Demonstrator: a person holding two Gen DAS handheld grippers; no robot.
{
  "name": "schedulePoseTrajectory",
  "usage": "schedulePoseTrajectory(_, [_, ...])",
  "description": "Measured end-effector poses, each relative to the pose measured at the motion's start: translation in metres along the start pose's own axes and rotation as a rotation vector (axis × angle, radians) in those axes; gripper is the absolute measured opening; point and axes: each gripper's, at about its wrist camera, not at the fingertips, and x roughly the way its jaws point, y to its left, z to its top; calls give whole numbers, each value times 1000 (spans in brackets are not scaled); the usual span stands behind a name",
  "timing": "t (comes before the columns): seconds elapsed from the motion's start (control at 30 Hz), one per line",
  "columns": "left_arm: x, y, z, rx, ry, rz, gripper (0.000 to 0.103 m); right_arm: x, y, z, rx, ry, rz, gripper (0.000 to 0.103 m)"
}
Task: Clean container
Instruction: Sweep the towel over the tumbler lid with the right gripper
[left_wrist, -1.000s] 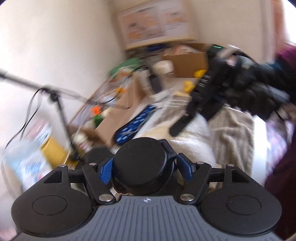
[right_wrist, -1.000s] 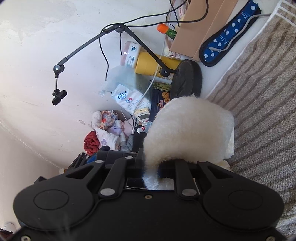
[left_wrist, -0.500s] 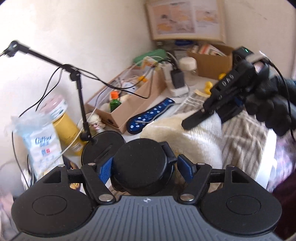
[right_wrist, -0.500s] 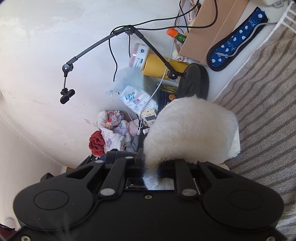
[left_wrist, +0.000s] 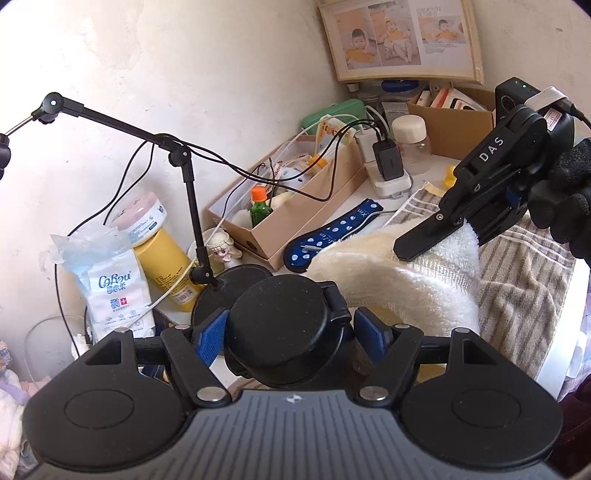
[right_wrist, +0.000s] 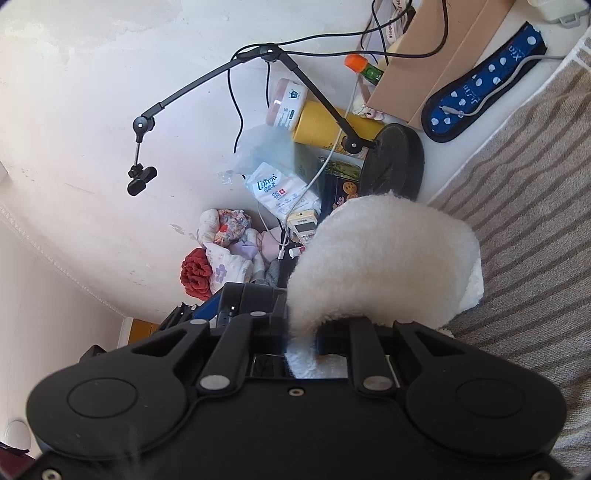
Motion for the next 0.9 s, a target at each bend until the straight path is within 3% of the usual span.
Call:
schedulePoseTrajectory(0.1, [0,3,-4,-2,-17,-35,72,-6,6,1,-24,1,4,13])
schedulePoseTrajectory(0.17, [-1,2,-8,47,-46,-63,71,-10,9,1,-39,0,-5,13])
schedulePoseTrajectory(0.33, [0,17,-20,146,-128,-207,70,-16,7,1,-38,2,5,13])
schedulePoseTrajectory(0.47, [1,30,-22,210,-132,-294,70,-16,8,0,-45,11,38,13])
schedulePoseTrajectory(0.67, [2,29,-21,203,-128,-299,70,-11,29,3,-109,29,137,13])
schedulePoseTrajectory(0.9, [1,27,-23,166,-132,-270,70,16,35,3,-130,83,152,13])
